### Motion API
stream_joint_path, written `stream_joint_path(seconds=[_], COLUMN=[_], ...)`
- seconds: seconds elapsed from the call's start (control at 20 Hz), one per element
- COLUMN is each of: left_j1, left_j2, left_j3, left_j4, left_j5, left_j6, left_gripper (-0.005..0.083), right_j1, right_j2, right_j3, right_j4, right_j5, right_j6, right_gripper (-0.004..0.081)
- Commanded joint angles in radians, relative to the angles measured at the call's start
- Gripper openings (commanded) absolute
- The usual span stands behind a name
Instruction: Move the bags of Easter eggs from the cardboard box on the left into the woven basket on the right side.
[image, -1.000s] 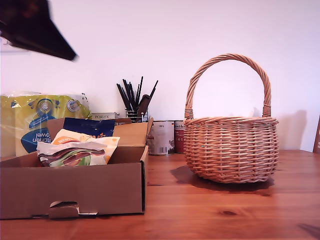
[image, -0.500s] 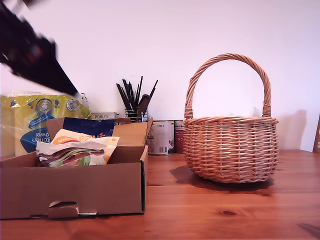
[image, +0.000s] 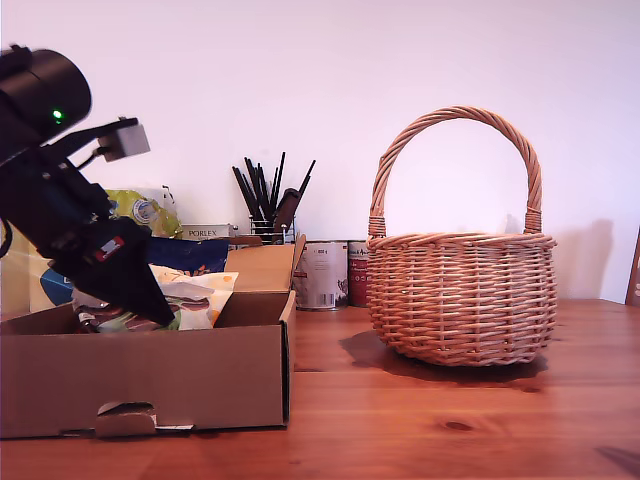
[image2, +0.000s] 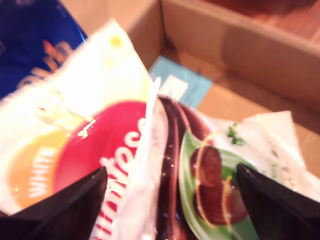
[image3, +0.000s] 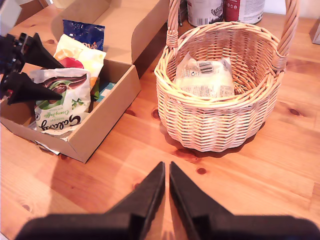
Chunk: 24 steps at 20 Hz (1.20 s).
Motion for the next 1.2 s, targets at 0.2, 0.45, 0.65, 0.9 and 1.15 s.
stream_joint_path(seconds=[0.2, 0.45, 0.65, 0.9, 1.15], left_j1=[-0.006, -0.031, -0.058, -0.075, -0.083], left_j2=[0.005, 0.005, 0.008, 0.068, 0.098], left_j3=[0.027, 0.046, 0.046, 0.046, 0.046], left_j4=[-0.150, -0.205, -0.197, -0.187, -0.177], left_j5=[0.108, 0.159, 0.154, 0.154, 0.156], left_j6=[0.001, -0.016, -0.024, -0.043, -0.043], left_gripper=[0.0739, 0.0644, 0.0432, 0.0352, 0.0095], right_j1=[0.005, 0.005, 0.005, 0.005, 0.005], right_j2=[0.002, 0.002, 0.002, 0.002, 0.002], right_j3=[0.011, 0.011, 0.011, 0.011, 0.011], right_j4=[0.011, 0.018, 0.018, 0.020, 0.020], right_j5=[0.001, 0.001, 0.001, 0.001, 0.001], right_j6=[-0.003, -0.003, -0.003, -0.003, -0.003], right_gripper=[-0.0013, -0.0013, -0.0013, -0.0013, -0.0013])
